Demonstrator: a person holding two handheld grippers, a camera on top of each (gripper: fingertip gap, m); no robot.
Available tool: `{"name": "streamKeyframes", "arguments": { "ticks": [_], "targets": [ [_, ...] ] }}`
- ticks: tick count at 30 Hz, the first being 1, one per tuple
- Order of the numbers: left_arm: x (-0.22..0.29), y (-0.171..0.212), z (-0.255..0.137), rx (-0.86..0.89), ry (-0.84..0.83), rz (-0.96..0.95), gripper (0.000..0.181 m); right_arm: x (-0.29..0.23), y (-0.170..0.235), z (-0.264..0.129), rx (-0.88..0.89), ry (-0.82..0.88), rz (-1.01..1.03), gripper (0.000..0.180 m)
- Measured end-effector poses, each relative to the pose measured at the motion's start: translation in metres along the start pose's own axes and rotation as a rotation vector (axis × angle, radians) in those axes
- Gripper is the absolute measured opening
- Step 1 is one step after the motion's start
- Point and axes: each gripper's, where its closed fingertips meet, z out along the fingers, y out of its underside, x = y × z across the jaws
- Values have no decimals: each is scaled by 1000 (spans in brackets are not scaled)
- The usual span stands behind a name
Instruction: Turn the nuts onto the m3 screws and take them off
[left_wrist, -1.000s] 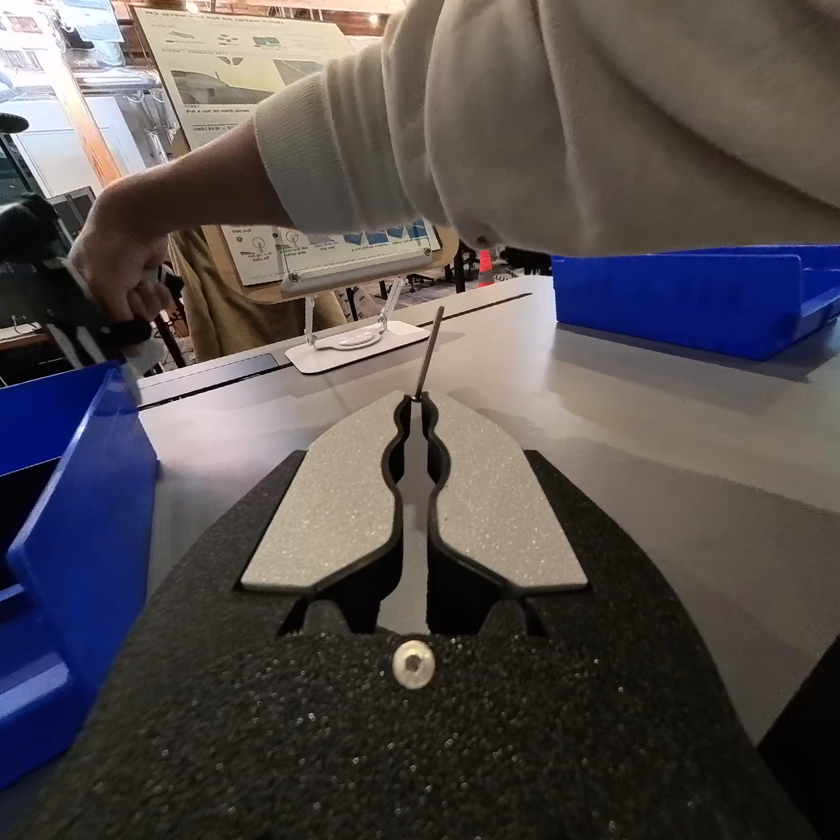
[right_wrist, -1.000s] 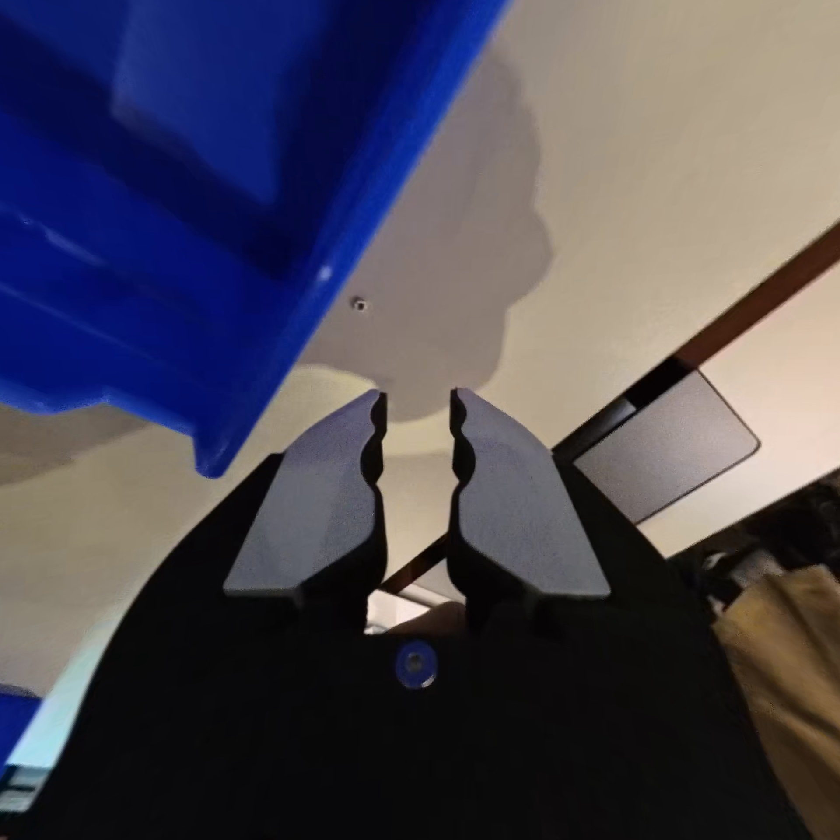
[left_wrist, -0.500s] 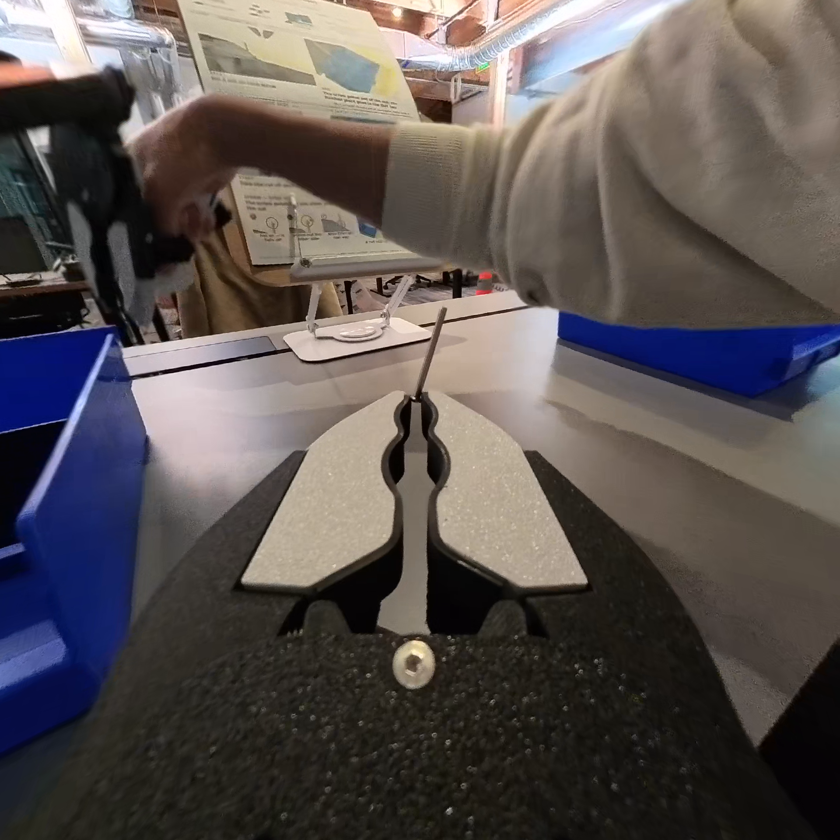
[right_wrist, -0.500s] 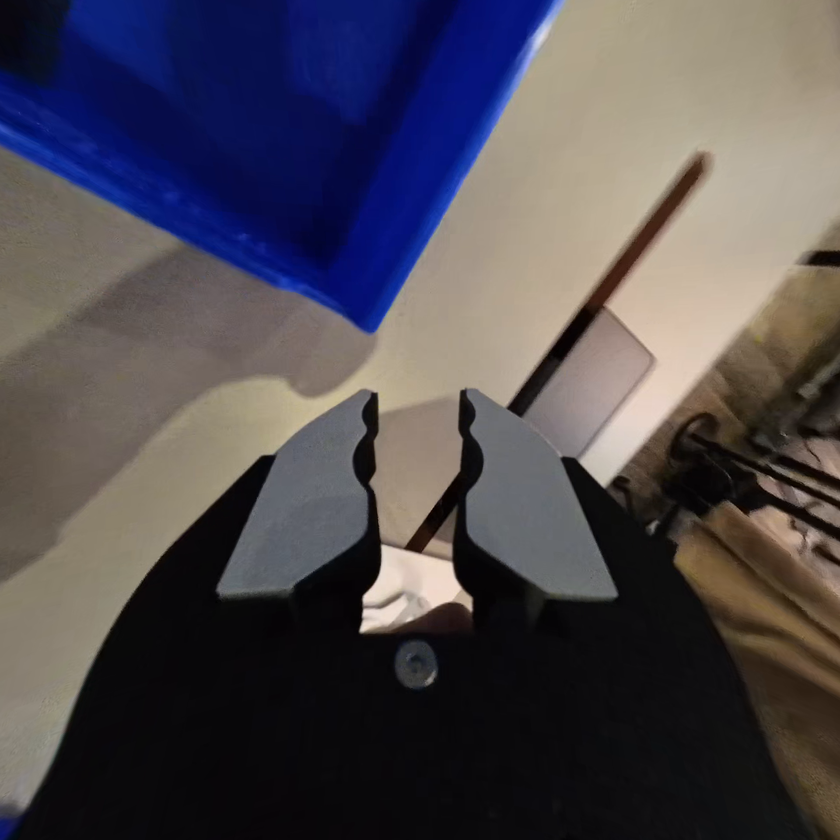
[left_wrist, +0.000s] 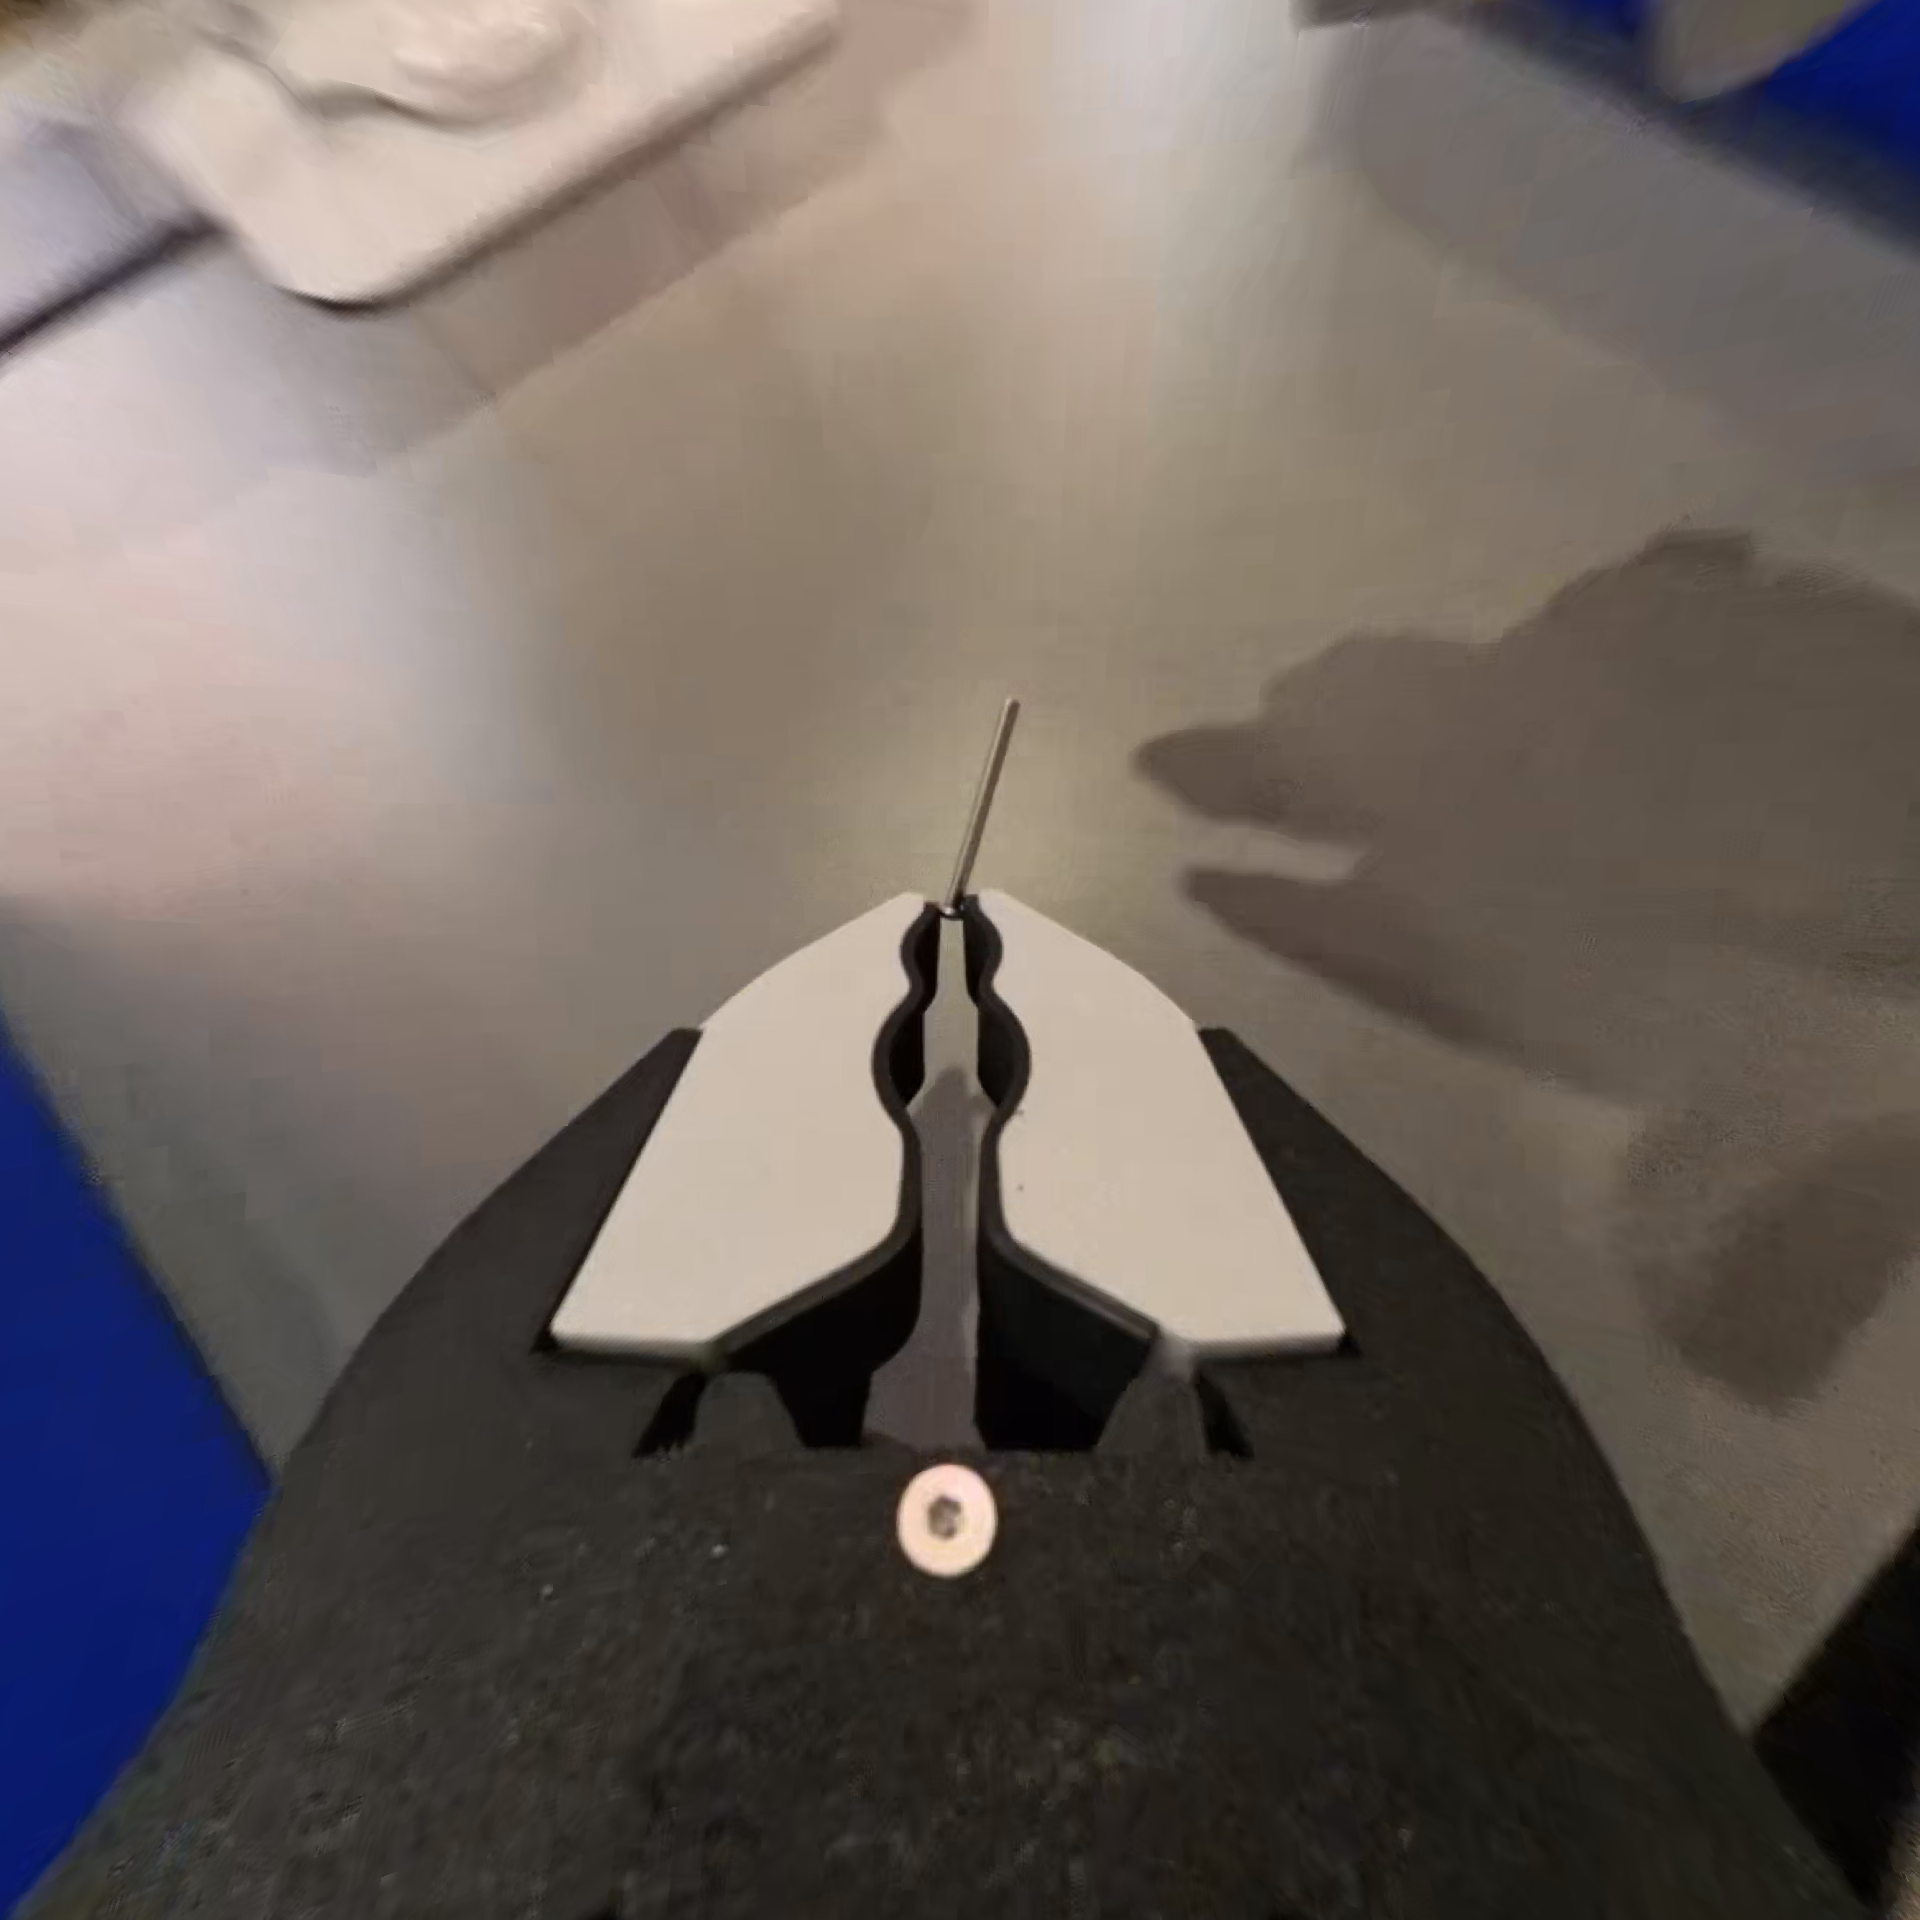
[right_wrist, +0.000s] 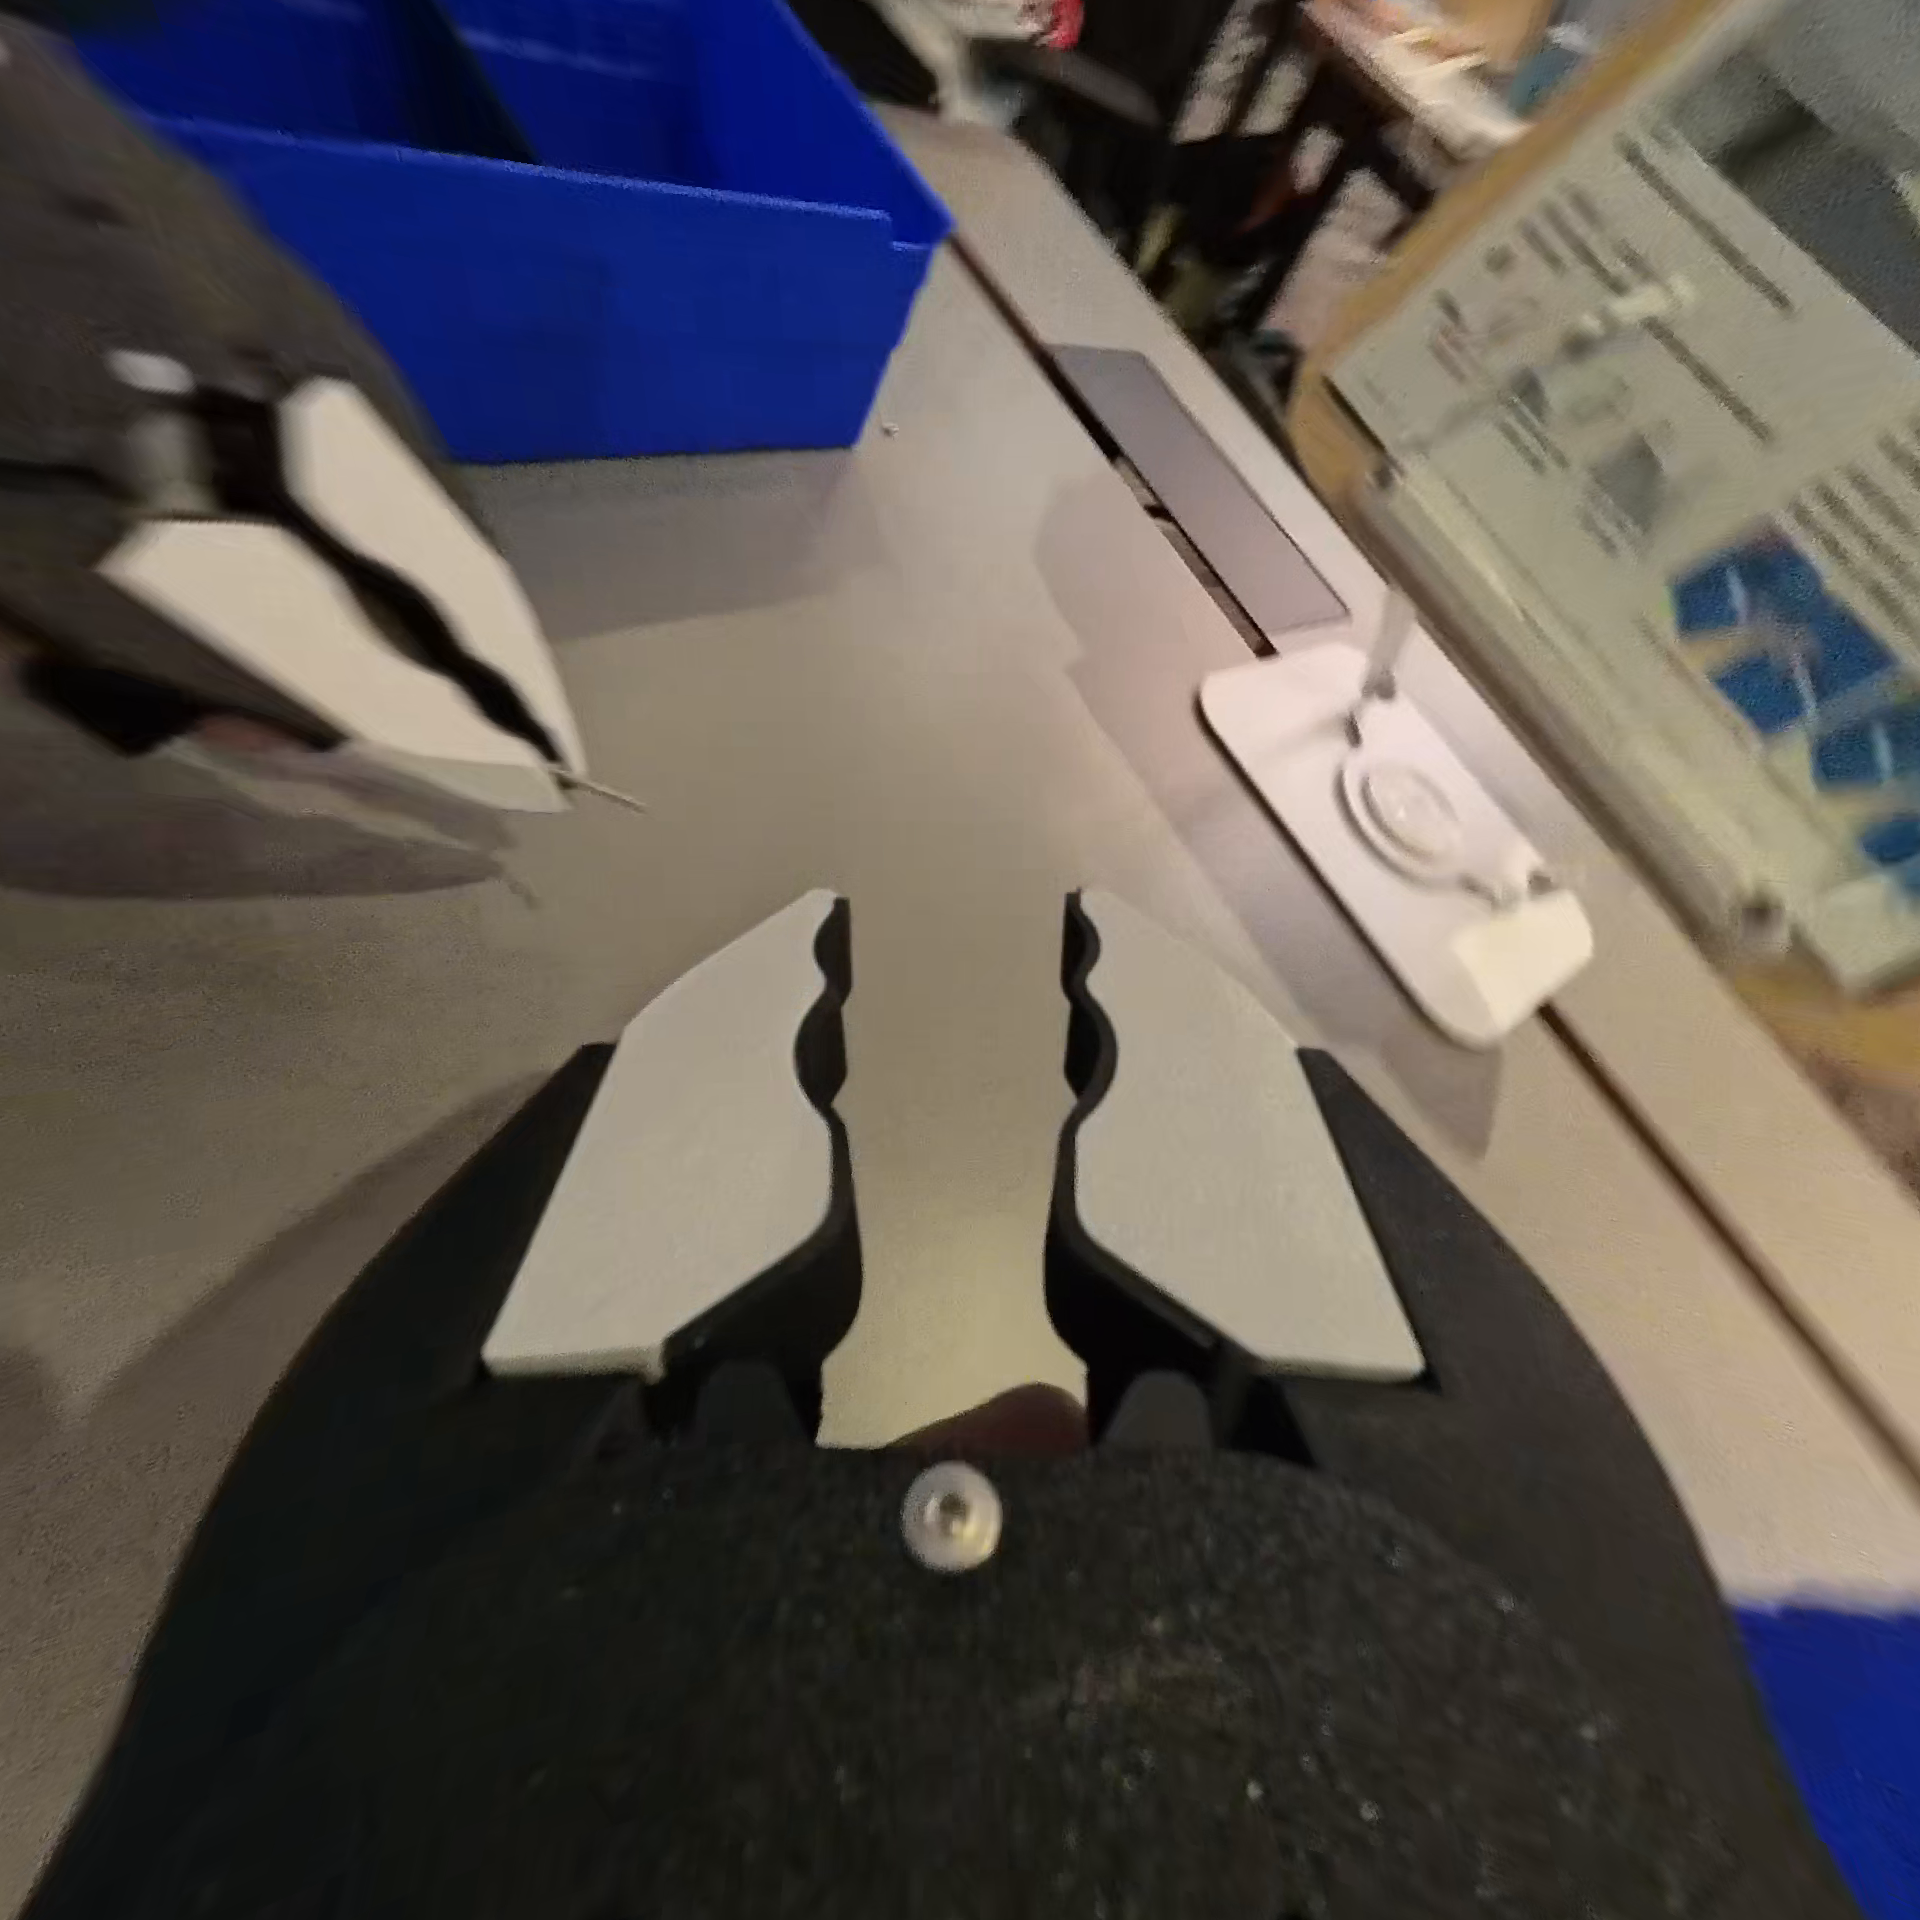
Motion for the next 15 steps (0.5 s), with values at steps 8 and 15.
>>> {"name": "streamKeyframes", "arguments": {
  "ticks": [8, 15],
  "targets": [
    [0, 20, 8, -393, 71, 264, 4, -83, 57, -107, 370, 65, 361, 32],
    [15, 45, 3, -445, 207, 257, 4, -67, 60, -124, 437, 122, 334, 33]
  ]
}}
